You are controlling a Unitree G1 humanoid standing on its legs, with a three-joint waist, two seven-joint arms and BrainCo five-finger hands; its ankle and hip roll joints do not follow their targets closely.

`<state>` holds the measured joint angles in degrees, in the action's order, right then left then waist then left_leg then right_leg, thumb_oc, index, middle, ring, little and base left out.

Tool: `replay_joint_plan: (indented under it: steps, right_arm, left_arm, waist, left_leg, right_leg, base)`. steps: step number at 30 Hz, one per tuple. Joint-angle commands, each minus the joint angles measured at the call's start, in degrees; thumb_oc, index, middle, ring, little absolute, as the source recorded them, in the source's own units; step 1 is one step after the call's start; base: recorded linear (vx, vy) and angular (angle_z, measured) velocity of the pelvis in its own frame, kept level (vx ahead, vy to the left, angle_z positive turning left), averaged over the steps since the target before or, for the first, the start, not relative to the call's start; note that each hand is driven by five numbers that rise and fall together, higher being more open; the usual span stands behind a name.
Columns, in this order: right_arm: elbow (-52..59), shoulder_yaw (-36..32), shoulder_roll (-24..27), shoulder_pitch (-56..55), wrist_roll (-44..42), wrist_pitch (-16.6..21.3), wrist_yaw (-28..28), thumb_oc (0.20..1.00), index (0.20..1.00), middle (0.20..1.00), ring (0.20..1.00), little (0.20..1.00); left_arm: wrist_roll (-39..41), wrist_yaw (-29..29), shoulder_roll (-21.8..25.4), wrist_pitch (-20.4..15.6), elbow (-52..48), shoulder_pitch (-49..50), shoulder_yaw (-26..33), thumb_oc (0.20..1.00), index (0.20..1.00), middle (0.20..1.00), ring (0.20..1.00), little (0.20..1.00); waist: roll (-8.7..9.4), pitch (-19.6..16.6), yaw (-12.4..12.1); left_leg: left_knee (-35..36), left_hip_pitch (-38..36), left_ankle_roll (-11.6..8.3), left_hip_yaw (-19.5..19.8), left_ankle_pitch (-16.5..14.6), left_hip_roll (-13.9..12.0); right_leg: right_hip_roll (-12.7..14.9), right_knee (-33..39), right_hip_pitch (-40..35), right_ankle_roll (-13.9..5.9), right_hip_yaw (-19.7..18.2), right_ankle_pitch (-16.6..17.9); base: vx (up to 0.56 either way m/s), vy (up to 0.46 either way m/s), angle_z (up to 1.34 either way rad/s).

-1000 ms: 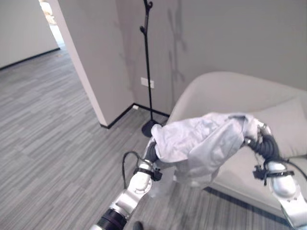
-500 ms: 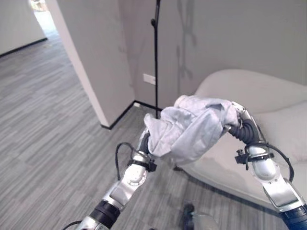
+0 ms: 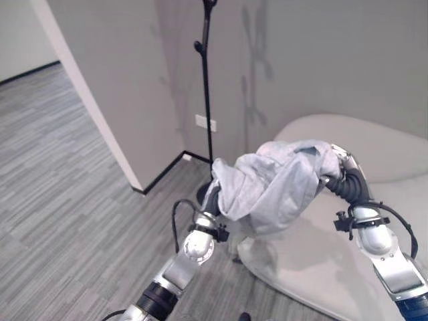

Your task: Hang the clothes on the sofa on the clothes rack.

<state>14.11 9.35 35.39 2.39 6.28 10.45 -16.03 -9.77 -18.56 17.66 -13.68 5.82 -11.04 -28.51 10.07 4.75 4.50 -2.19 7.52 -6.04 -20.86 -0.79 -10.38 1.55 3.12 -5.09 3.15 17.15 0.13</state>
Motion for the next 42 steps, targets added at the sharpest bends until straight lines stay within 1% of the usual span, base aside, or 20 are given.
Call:
replay_joint_plan:
  steps: [1, 2, 6, 8, 10, 12, 14, 15, 17, 19, 20, 22, 23, 27, 28, 29, 30, 32, 35, 42]
  right_arm:
    - [4.45, -3.84, 2.75, 2.51, 0.30, 3.13, -2.69, 0.200, 0.200, 0.200, 0.200, 0.200]
    - [4.44, -3.79, 2.84, 2.53, 0.30, 3.11, -2.72, 0.200, 0.200, 0.200, 0.200, 0.200]
    - [4.99, -1.76, 4.46, 5.09, 2.14, 2.59, -3.22, 0.200, 0.200, 0.200, 0.200, 0.200]
    - [4.70, -0.20, 4.50, 6.58, 2.10, 2.51, -2.78, 0.200, 0.200, 0.200, 0.200, 0.200]
    - [4.77, 0.30, 4.37, 7.00, 2.15, 2.47, -2.58, 0.200, 0.200, 0.200, 0.200, 0.200]
    - [4.64, 0.16, 4.25, 6.24, 3.06, 2.03, -1.87, 0.200, 0.200, 0.200, 0.200, 0.200]
    - [4.74, -0.35, 3.86, 5.57, 3.68, 1.76, -1.89, 0.200, 0.200, 0.200, 0.200, 0.200]
    - [3.99, -0.89, 2.99, 4.97, 4.63, 1.29, -2.30, 0.200, 0.200, 0.200, 0.200, 0.200]
    - [3.74, -1.07, 2.62, 5.19, 5.16, 1.12, -2.39, 0.200, 0.200, 0.200, 0.200, 0.200]
    - [2.86, -0.97, 1.88, 6.06, 6.45, 0.70, -2.86, 0.200, 0.200, 0.200, 0.200, 0.200]
    - [2.45, 0.46, 0.73, 8.23, 7.56, 0.03, -3.13, 0.200, 0.200, 0.200, 0.200, 0.200]
    - [1.80, 1.99, -0.81, 10.29, 7.70, 0.02, -3.61, 0.200, 0.200, 0.200, 0.200, 0.200]
    - [1.84, 2.53, -1.45, 10.40, 7.50, 0.21, -3.58, 0.200, 0.200, 0.200, 0.200, 0.200]
    - [3.01, 2.39, -1.61, 9.44, 7.72, 0.65, -2.50, 0.200, 0.200, 0.200, 0.200, 0.200]
    - [3.18, 2.36, -1.32, 9.34, 7.81, 0.58, -2.48, 0.200, 0.200, 0.200, 0.200, 0.200]
    - [3.19, 2.39, -1.31, 9.35, 7.81, 0.58, -2.48, 0.200, 0.200, 0.200, 0.200, 0.200]
    - [3.22, 2.16, -1.02, 9.15, 8.38, 0.72, -2.76, 0.200, 0.200, 0.200, 0.200, 0.200]
    - [3.21, 2.09, -0.64, 9.11, 8.96, 0.91, -3.13, 0.200, 0.200, 0.200, 0.200, 0.200]
    - [3.75, 1.68, 1.29, 8.08, 10.90, 1.43, -3.80, 0.200, 0.200, 0.200, 0.200, 0.200]
    - [4.20, 0.95, 3.58, 6.28, 9.86, 1.98, -2.67, 0.200, 0.200, 0.200, 0.200, 0.200]
  left_arm:
    - [1.53, -1.28, -3.25, -3.32, -1.21, -3.66, -0.82, 0.200, 0.200, 0.200, 0.200, 0.200]
    - [1.54, -1.34, -3.38, -3.38, -1.02, -3.75, -0.82, 0.200, 0.200, 0.200, 0.200, 0.200]
    - [3.70, -2.02, -4.99, -3.49, 0.34, -4.46, -2.24, 0.200, 0.200, 0.200, 0.200, 0.200]
    - [3.97, -2.15, -4.96, -3.72, 0.51, -4.79, -3.05, 0.200, 0.200, 0.200, 0.200, 0.200]
    - [4.07, -2.04, -4.82, -3.90, 0.40, -4.84, -3.15, 0.200, 0.200, 0.200, 0.200, 0.200]
    - [4.05, -1.04, -4.94, -3.86, 1.26, -4.87, -4.55, 0.200, 0.200, 0.200, 0.200, 0.200]
    - [4.24, -1.08, -4.62, -4.03, 1.34, -4.84, -4.77, 0.200, 0.200, 0.200, 0.200, 0.200]
    - [3.43, -0.88, -3.40, -3.96, 1.59, -5.16, -5.12, 0.200, 0.200, 0.200, 0.200, 0.200]
    - [2.84, -0.92, -2.37, -4.18, 1.04, -5.22, -5.08, 0.200, 0.200, 0.200, 0.200, 0.200]
    - [2.71, -1.55, -0.80, -4.15, 0.65, -5.11, -4.72, 0.200, 0.200, 0.200, 0.200, 0.200]
    - [2.52, -2.79, 1.06, -3.98, -0.65, -4.93, -3.92, 0.200, 0.200, 0.200, 0.200, 0.200]
    - [1.66, -4.55, 2.65, -3.42, -1.23, -4.27, -2.47, 0.200, 0.200, 0.200, 0.200, 0.200]
    - [1.34, -5.14, 3.28, -3.35, -1.10, -3.82, -1.57, 0.200, 0.200, 0.200, 0.200, 0.200]
    - [-0.67, -6.44, 4.55, -3.00, -1.79, -0.14, 2.44, 0.200, 0.200, 0.200, 0.200, 0.200]
    - [-1.04, -6.50, 4.33, -2.75, -1.91, 0.47, 3.12, 0.200, 0.200, 0.200, 0.200, 0.200]
    - [-1.05, -6.49, 4.31, -2.74, -1.92, 0.49, 3.14, 0.200, 0.200, 0.200, 0.200, 0.200]
    - [-1.96, -7.04, 3.66, -2.68, -1.45, 0.77, 3.70, 0.200, 0.200, 0.200, 0.200, 0.200]
    - [-2.78, -7.59, 3.20, -2.74, -0.96, 0.37, 3.86, 0.200, 0.200, 0.200, 0.200, 0.200]
    - [-6.29, -9.31, 1.80, -2.87, -1.07, -1.06, 5.41, 0.200, 0.200, 0.200, 0.200, 0.200]
    - [-5.00, -10.23, 0.29, -2.21, -1.10, -1.93, 5.48, 0.200, 0.200, 0.200, 0.200, 0.200]
  waist:
    - [-1.28, -2.29, -0.21]
    - [-1.33, -2.19, -0.23]
    - [-2.27, -2.01, -1.07]
    - [-2.64, -2.19, -2.07]
    - [-2.99, -2.43, -2.12]
    - [-3.73, -3.61, -1.90]
    - [-3.18, -3.85, -1.90]
    - [-2.39, -4.21, -1.79]
    - [-1.88, -4.50, -1.89]
    - [-1.74, -4.50, -1.97]
    - [-2.49, -3.56, -2.44]
    - [-3.20, -3.39, -3.32]
    - [-3.17, -3.32, -3.13]
    - [-3.54, -3.46, -1.36]
    - [-3.76, -3.21, -0.90]
    - [-3.80, -3.18, -0.89]
    - [-3.51, -2.66, -0.12]
    - [-3.38, -2.42, 0.19]
    - [-1.71, -3.89, 0.23]
    - [-1.17, -5.01, 0.22]
  left_leg:
    - [1.25, 2.23, -1.46, 1.93, 9.31, -2.76]
    - [1.87, 1.73, -1.70, 1.91, 9.53, -2.73]
    - [6.21, 2.24, -4.90, 7.90, 14.65, -9.39]
    - [4.18, 2.51, -5.55, 12.11, 14.63, -10.34]
    - [3.15, 1.99, -5.76, 13.05, 13.37, -10.15]
    - [-0.61, 2.76, -5.09, 11.93, 9.75, -8.06]
    - [-2.75, 3.54, -4.35, 11.20, 7.99, -6.58]
    - [-3.80, 4.01, -3.05, 9.78, 6.35, -4.31]
    - [-3.91, 4.19, -1.96, 8.94, 5.42, -3.13]
    - [-3.07, 3.01, 0.79, 6.41, 3.75, -0.94]
    - [-2.18, 1.13, 2.94, 3.91, 2.74, 0.06]
    - [-0.21, -1.94, 3.61, 1.42, 0.55, 0.82]
    - [0.81, -3.56, 3.93, 0.34, 0.25, 1.57]
    - [5.71, -9.44, 4.50, -1.16, -0.35, 4.11]
    - [6.43, -10.83, 4.51, -1.20, -0.74, 4.45]
    - [6.47, -10.90, 4.49, -1.19, -0.73, 4.42]
    - [6.67, -12.97, 4.79, -0.93, -1.89, 5.65]
    - [6.73, -13.81, 4.81, -1.07, -2.49, 5.98]
    - [4.29, -14.84, 3.66, -1.10, -4.82, 6.25]
    - [-5.07, -13.49, 1.96, -1.07, -6.73, 4.16]
  right_leg:
    - [4.43, -0.13, -3.64, -7.03, -1.27, -4.31]
    - [4.38, -0.32, -3.77, -6.99, -1.32, -4.60]
    - [6.50, -1.96, -6.79, -8.54, -5.59, -6.76]
    - [8.01, -2.08, -8.18, -9.34, -7.99, -7.57]
    - [8.30, -2.24, -8.55, -9.52, -8.54, -7.86]
    - [11.18, -1.77, -10.24, -10.78, -8.39, -7.03]
    - [12.92, -2.09, -9.82, -11.46, -8.28, -5.79]
    - [15.13, -3.79, -8.07, -12.51, -8.36, -1.08]
    - [16.36, -5.01, -6.46, -12.96, -8.94, 1.09]
    - [18.37, -9.75, -2.76, -13.46, -9.38, 6.14]
    - [20.76, -16.21, 1.58, -12.84, -7.18, 9.99]
    - [23.30, -20.44, 2.59, -12.94, -1.31, 9.89]
    - [22.58, -21.20, 3.83, -12.78, 0.54, 9.37]
    - [13.19, -18.67, 10.13, -11.55, 1.18, 1.52]
    - [11.17, -17.75, 11.11, -11.25, 1.60, 0.26]
    - [11.13, -17.72, 11.04, -11.24, 1.62, 0.26]
    - [8.11, -15.84, 13.11, -10.72, 2.17, -0.45]
    - [7.07, -14.38, 13.30, -10.57, 2.30, -0.19]
    - [4.40, -6.56, 8.26, -8.59, 0.32, -0.76]
    - [3.27, -5.05, 4.52, -7.08, -0.51, -1.70]
  base:
    - [0.19, 0.067, -0.34]
    - [0.26, 0.122, -0.27]
    - [0.41, 0.176, -0.35]
    - [0.45, 0.223, -0.58]
    - [0.28, 0.145, -0.61]
    - [0.53, 0.373, -0.63]
    - [0.35, 0.285, -0.20]
    - [0.30, 0.266, 0.11]
    - [0.22, 0.222, 0.20]
    - [0.20, 0.321, 0.09]
    - [0.24, 0.446, -0.36]
    - [0.26, 0.376, -1.02]
    - [0.25, 0.282, -1.14]
    - [0.22, 0.165, -0.64]
    - [0.13, 0.046, -0.04]
    - [0.19, 0.076, 0.05]
    - [0.17, 0.063, 0.08]
    - [0.16, 0.015, 0.18]
    - [0.19, -0.085, 0.40]
    - [0.12, -0.079, -0.03]
